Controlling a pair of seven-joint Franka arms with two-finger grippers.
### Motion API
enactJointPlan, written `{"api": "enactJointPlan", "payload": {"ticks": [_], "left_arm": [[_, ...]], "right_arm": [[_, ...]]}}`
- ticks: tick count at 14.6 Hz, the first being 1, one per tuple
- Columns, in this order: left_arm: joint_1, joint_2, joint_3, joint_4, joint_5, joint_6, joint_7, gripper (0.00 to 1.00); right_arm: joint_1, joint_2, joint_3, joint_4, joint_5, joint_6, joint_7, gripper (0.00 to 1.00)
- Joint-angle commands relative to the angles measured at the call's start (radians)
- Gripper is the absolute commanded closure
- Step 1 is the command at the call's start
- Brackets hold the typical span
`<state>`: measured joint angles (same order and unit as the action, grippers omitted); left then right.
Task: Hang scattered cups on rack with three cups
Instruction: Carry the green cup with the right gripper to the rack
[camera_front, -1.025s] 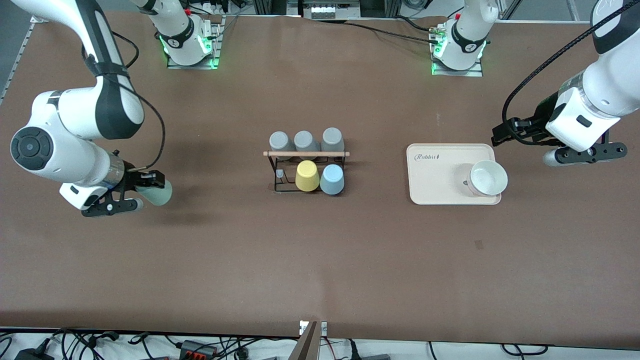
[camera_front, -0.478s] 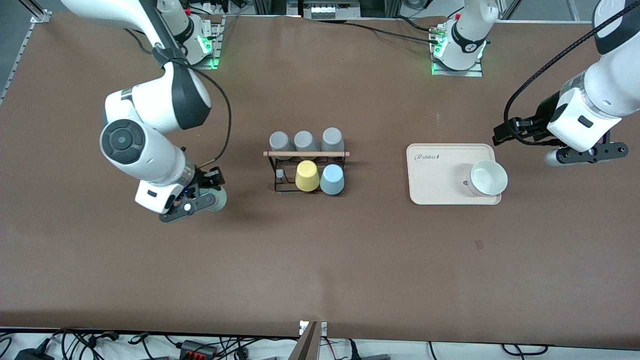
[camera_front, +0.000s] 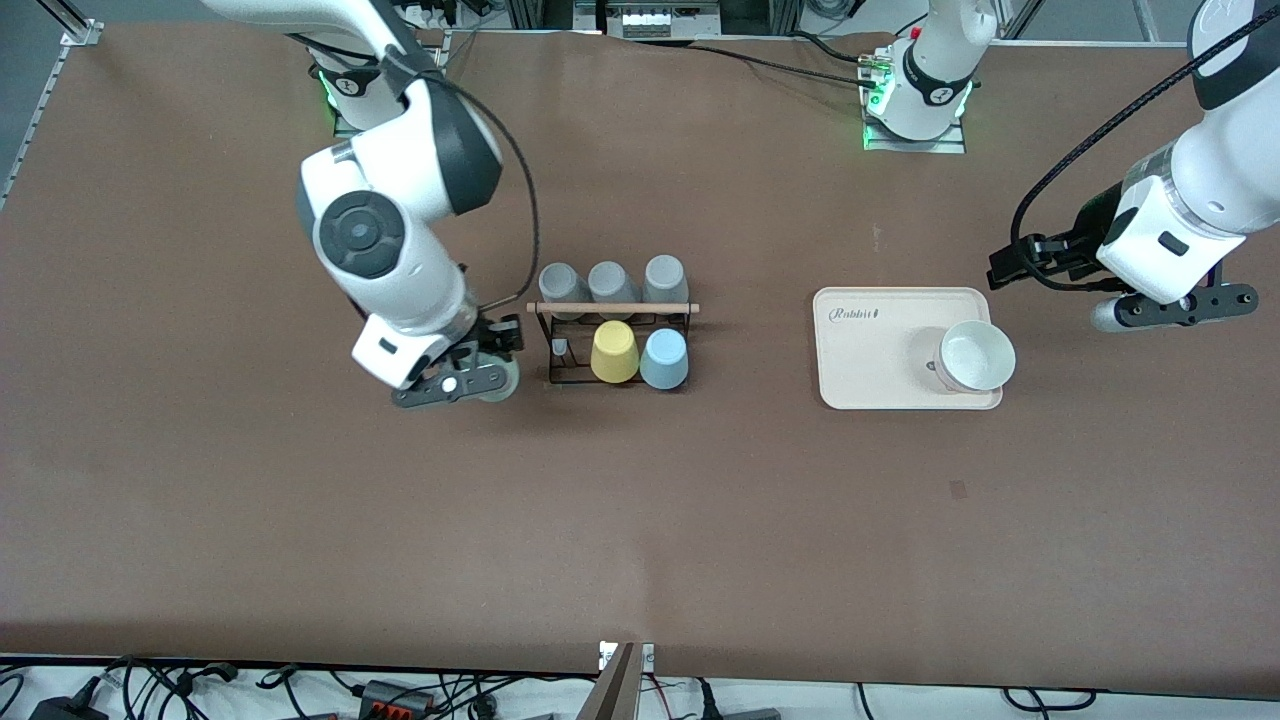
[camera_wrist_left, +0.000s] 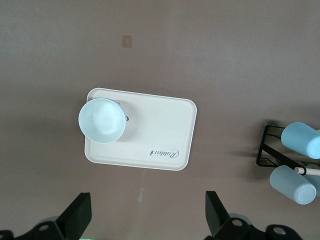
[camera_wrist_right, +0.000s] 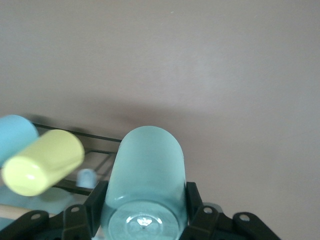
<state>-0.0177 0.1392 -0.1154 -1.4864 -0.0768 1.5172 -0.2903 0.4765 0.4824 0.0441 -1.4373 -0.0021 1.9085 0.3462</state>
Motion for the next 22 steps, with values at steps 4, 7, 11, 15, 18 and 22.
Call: {"api": "enactJointPlan", "payload": {"ticks": [4,7,11,15,18,22], "left_arm": [[0.007,-0.01,-0.001,-0.002,0.0,-0.017,0.017,0.0],[0.007,-0.01,0.002,-0.002,0.0,-0.02,0.017,0.0],[0.008,-0.01,0.003,-0.002,0.0,-0.02,0.017,0.0],[0.008,-0.01,0.003,-0.002,0.0,-0.022,0.017,0.0],[0.008,-0.01,0.003,-0.002,0.0,-0.022,0.017,0.0],[0.008,-0.01,0.003,-0.003,0.0,-0.023,0.017,0.0]], "right_arm": [[0.085,0.084,-0.004,0.077,0.004,-0.009,0.2,0.78],[0.091,0.102,-0.004,0.077,0.053,-0.011,0.203,0.78],[0.1,0.113,-0.006,0.077,0.06,-0.013,0.203,0.78],[0.1,0.139,-0.006,0.077,0.06,-0.011,0.201,0.78],[0.102,0.159,-0.006,0.078,0.06,-0.009,0.201,0.78],[0.102,0.193,-0.004,0.098,0.062,-0.006,0.203,0.78]]}}
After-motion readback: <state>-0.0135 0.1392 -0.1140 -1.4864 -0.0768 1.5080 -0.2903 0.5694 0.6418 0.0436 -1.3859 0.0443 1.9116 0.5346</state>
